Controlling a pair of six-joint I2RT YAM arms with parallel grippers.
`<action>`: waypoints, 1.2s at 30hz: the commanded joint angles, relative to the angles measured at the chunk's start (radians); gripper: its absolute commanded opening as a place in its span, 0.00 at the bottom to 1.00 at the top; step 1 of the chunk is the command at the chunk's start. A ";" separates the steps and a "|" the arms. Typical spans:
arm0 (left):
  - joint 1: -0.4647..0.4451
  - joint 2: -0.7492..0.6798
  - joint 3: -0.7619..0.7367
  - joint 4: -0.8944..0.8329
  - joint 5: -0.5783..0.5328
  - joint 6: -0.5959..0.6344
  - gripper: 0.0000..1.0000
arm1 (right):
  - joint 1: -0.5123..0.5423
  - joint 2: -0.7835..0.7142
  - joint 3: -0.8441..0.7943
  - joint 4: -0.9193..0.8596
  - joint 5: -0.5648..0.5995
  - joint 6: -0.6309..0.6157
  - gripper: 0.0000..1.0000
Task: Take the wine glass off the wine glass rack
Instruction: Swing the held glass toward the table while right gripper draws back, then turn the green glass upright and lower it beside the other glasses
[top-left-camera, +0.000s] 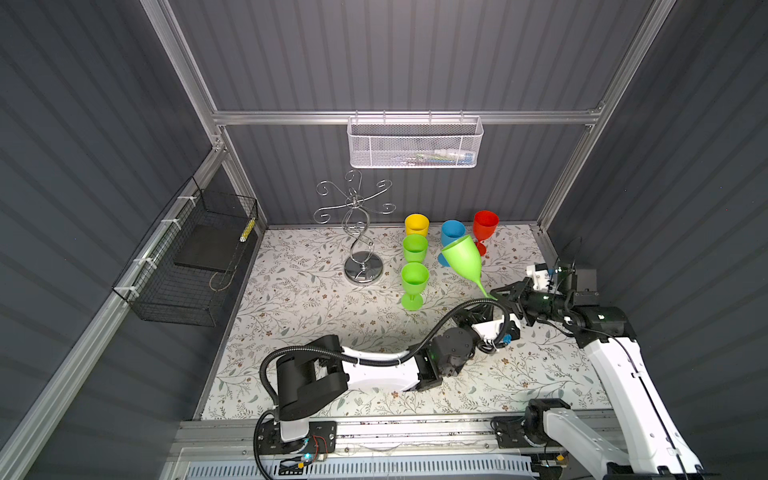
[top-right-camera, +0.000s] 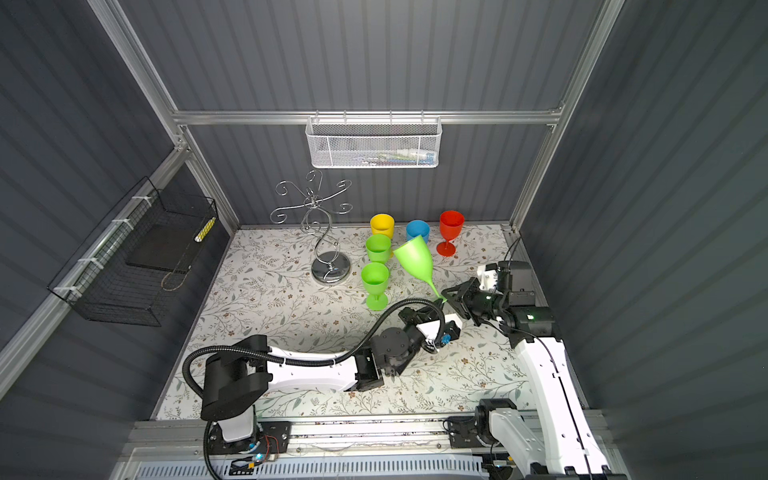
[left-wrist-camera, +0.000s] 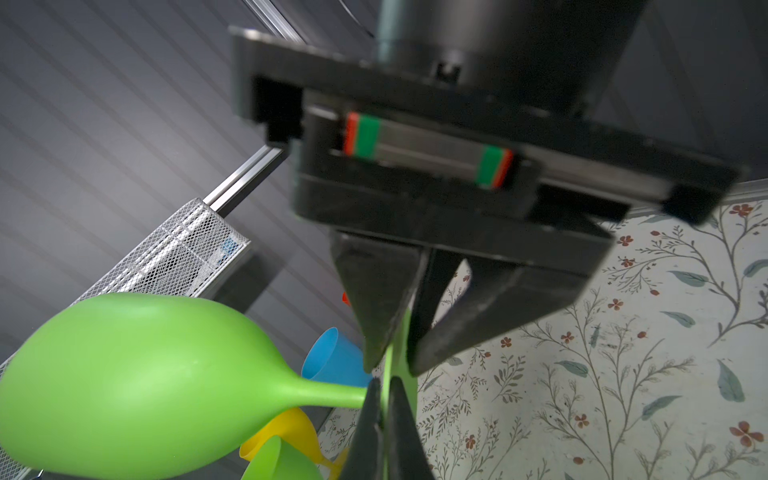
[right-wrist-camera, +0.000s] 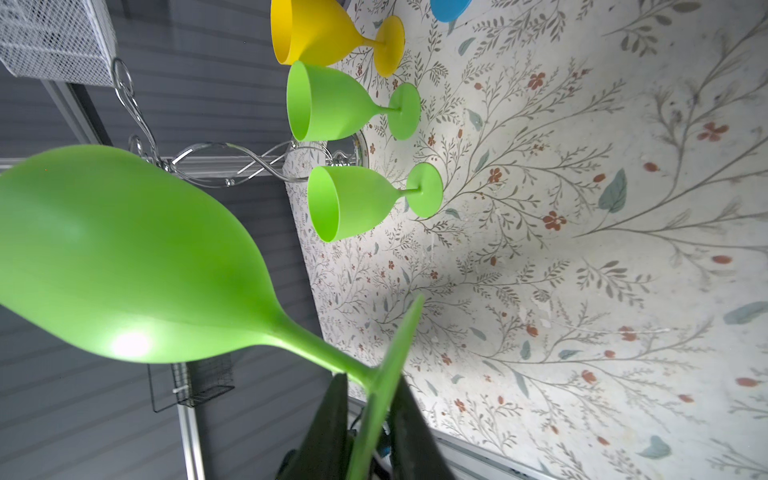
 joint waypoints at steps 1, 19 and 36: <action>-0.005 -0.007 0.035 0.102 0.009 0.003 0.00 | 0.005 0.004 -0.015 -0.005 0.017 -0.004 0.10; 0.024 -0.264 0.078 -0.370 0.030 -0.295 0.79 | -0.012 0.001 -0.095 0.263 0.085 0.017 0.00; 0.352 -0.216 0.595 -1.150 0.516 -0.920 0.76 | -0.037 -0.007 -0.352 0.845 0.228 -0.153 0.00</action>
